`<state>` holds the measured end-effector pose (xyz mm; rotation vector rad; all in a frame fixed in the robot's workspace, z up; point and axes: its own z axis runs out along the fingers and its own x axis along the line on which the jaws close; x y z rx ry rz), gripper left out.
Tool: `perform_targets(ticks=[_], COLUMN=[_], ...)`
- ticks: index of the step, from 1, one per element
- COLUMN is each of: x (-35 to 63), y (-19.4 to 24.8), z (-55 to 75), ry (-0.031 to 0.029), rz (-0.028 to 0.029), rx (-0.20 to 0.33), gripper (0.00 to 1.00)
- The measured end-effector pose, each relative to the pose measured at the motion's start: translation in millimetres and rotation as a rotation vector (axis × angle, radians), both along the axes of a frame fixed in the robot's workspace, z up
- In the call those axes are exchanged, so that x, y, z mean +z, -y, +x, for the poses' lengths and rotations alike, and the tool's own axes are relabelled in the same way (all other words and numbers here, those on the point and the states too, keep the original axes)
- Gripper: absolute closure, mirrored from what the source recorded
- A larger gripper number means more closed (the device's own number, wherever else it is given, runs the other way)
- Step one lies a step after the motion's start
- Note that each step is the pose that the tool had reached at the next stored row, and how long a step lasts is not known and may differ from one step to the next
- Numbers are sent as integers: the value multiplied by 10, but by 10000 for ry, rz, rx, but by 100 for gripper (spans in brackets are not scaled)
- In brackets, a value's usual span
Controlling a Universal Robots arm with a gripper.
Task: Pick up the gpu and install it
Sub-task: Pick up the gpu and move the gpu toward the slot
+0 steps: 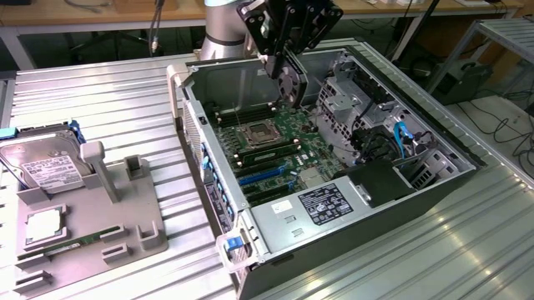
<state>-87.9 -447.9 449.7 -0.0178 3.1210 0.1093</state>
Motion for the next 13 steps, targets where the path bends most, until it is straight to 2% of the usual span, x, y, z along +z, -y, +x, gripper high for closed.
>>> perform_targets(ticks=[13], x=[0], y=[0], z=[151], ry=[0], rz=[-1], rx=[1], gripper=[73])
